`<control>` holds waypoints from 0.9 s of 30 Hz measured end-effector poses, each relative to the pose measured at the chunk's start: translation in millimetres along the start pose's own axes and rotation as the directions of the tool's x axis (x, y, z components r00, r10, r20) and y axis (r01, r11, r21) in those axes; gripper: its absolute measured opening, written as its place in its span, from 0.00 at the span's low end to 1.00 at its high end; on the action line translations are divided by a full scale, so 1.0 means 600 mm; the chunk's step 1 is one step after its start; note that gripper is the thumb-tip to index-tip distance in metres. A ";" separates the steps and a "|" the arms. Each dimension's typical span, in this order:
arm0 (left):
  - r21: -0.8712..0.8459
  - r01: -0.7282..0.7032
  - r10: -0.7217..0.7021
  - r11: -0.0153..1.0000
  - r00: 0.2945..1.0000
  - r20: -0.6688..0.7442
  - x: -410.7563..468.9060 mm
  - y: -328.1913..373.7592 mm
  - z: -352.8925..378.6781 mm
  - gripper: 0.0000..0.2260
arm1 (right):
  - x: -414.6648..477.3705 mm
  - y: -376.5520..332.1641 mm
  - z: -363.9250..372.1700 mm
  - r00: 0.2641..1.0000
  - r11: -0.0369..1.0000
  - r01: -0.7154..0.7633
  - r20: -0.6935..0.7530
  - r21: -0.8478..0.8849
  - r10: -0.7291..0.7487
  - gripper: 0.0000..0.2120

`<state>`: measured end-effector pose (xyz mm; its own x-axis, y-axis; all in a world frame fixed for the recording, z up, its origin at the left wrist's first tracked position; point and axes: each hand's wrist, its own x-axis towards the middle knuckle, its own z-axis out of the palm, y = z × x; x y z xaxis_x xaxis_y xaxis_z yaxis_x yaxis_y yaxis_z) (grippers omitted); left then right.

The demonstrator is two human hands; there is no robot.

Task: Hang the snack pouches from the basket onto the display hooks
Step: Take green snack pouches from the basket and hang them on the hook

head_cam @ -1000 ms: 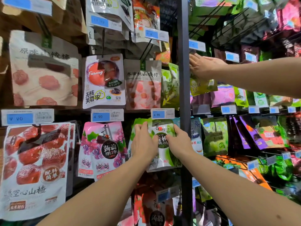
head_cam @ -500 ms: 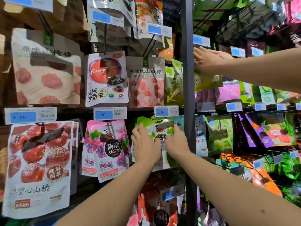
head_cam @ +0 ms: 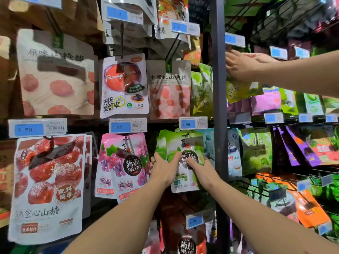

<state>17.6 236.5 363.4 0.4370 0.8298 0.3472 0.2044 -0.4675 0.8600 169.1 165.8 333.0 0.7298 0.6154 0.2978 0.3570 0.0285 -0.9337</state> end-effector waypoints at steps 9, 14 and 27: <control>-0.105 0.095 -0.087 0.990 0.994 0.071 0.037 -0.019 0.011 0.66 | 0.034 0.020 0.009 1.000 0.995 0.009 0.005 0.099 -0.009 0.67; -0.132 0.084 -0.073 0.988 0.993 0.091 0.044 -0.030 0.015 0.65 | 0.027 0.017 0.012 0.998 0.998 0.064 -0.013 0.023 -0.064 0.60; -0.112 0.076 -0.070 0.991 0.996 0.051 0.054 -0.025 0.013 0.59 | 0.023 0.002 0.013 1.000 1.000 0.014 0.025 -0.016 -0.013 0.68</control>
<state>35.7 268.1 359.0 0.4658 0.8439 0.2662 0.1374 -0.3662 0.9203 175.1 180.2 334.6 0.7101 0.6346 0.3051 0.3759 0.0247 -0.9263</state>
